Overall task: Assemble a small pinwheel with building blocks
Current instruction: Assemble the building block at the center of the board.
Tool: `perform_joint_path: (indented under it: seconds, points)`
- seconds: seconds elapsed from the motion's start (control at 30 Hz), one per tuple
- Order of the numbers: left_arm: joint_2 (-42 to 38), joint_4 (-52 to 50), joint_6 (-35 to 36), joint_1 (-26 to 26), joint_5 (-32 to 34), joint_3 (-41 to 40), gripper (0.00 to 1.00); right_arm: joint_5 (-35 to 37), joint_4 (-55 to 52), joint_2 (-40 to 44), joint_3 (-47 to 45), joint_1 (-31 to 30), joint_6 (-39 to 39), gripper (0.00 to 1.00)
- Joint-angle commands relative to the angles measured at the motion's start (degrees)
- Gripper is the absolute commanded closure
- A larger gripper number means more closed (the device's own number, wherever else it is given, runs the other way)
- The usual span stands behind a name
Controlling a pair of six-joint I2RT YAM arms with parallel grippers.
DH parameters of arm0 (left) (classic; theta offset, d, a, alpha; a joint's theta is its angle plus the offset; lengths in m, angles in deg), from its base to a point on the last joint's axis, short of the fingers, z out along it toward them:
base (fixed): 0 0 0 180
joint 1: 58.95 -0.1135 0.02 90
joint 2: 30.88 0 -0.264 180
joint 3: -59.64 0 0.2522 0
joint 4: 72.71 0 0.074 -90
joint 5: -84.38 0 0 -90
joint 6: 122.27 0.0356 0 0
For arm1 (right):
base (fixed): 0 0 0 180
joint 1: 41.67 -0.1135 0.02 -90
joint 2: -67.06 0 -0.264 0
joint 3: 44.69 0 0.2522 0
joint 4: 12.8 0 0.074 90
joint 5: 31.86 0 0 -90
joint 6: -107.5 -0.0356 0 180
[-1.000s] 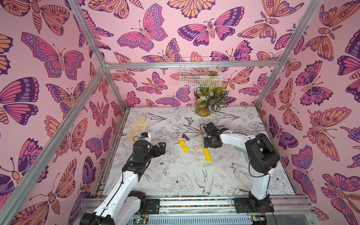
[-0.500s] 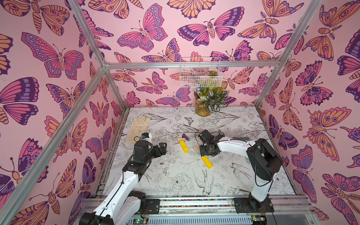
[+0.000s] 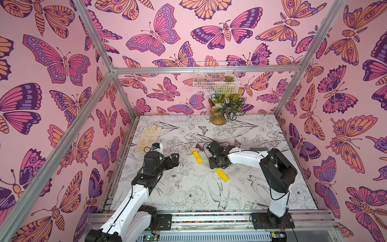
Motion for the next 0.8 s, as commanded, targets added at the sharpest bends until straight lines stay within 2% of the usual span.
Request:
perform_joint_path:
  seconds: [0.0,0.4,0.77]
  points:
    - [-0.53,-0.83,-0.14,0.33,0.68,-1.03,0.0,-1.17,-0.94,-3.44,0.25,-0.11,-0.12,0.49]
    - [-0.45,-0.88,-0.05,0.38,0.77,-0.96,0.0,-0.9,-1.69,-5.7,2.94,-0.17,1.86,0.47]
    - [-0.37,-0.8,-0.1,0.46,0.77,-1.01,0.0,-1.42,-1.66,-6.28,3.26,-0.17,1.82,0.4]
